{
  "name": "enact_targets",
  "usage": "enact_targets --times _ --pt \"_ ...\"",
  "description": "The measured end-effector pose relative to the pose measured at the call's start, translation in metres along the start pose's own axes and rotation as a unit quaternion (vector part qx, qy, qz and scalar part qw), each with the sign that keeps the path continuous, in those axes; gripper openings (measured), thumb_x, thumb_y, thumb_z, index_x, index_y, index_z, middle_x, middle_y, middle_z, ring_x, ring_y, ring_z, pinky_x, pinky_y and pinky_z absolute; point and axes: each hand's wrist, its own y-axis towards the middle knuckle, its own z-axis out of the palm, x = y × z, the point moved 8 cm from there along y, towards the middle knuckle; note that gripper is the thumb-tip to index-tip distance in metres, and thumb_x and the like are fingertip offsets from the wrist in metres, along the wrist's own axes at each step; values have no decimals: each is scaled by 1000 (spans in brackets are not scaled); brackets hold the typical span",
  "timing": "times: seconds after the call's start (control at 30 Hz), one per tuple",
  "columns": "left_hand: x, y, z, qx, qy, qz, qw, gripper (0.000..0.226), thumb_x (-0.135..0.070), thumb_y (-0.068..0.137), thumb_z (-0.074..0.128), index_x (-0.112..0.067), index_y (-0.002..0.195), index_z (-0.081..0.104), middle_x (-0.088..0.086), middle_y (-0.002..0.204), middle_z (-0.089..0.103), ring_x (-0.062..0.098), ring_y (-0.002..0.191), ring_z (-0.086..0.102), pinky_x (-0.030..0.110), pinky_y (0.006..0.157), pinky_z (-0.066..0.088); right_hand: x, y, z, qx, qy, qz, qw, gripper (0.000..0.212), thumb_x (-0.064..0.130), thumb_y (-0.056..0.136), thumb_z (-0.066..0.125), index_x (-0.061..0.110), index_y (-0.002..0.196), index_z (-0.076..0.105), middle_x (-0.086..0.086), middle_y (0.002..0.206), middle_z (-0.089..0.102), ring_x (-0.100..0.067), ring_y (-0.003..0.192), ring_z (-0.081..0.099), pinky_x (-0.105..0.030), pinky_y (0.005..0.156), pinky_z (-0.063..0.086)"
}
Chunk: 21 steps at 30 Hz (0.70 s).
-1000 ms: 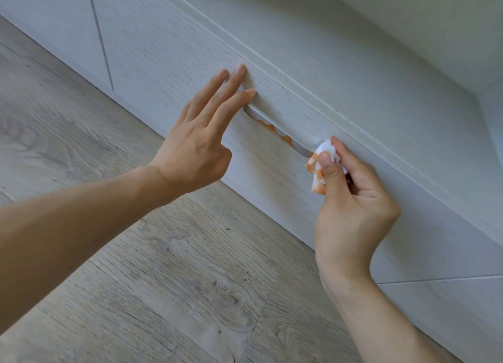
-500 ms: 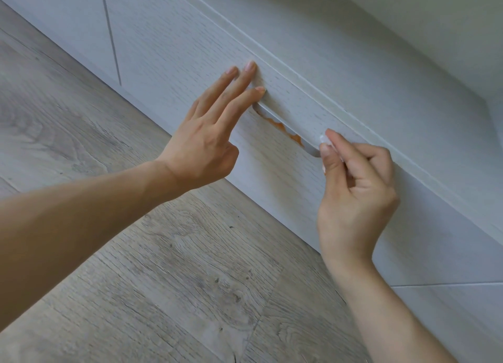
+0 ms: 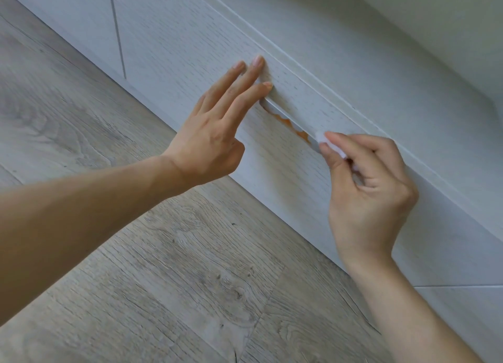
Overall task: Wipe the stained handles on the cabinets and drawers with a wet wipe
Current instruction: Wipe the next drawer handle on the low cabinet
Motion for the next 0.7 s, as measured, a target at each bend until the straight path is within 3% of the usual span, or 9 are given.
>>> enact_targets --times 0.1,0.3,0.5,0.7 --pt "1 -1 0 2 1 1 1000 82 11 65 51 -6 142 29 19 154 19 34 144 13 43 117 20 -1 1 -2 -1 34 37 999 14 10 89 65 7 101 70 8 85 55 6 75 52 -5 71 38" --pt "0 0 -1 1 0 -2 1000 82 12 63 51 -3 142 32 20 153 21 35 144 15 44 116 21 17 6 11 28 -49 -76 995 15 3 91 62 4 103 71 -13 82 63 -28 72 59 -19 71 43" --pt "-1 0 -3 3 -2 0 1000 83 11 62 49 -3 142 32 20 153 22 36 143 16 47 115 23 11 -1 8 30 -100 -126 986 19 11 90 66 2 106 69 -12 88 67 -20 79 54 -28 75 45" --pt "-2 -1 -1 3 -2 2 1000 84 11 62 49 -3 142 30 20 153 21 36 143 15 47 115 24 11 1 12 19 -105 -127 986 15 10 92 63 2 102 70 -10 86 69 -20 78 51 -25 75 43"
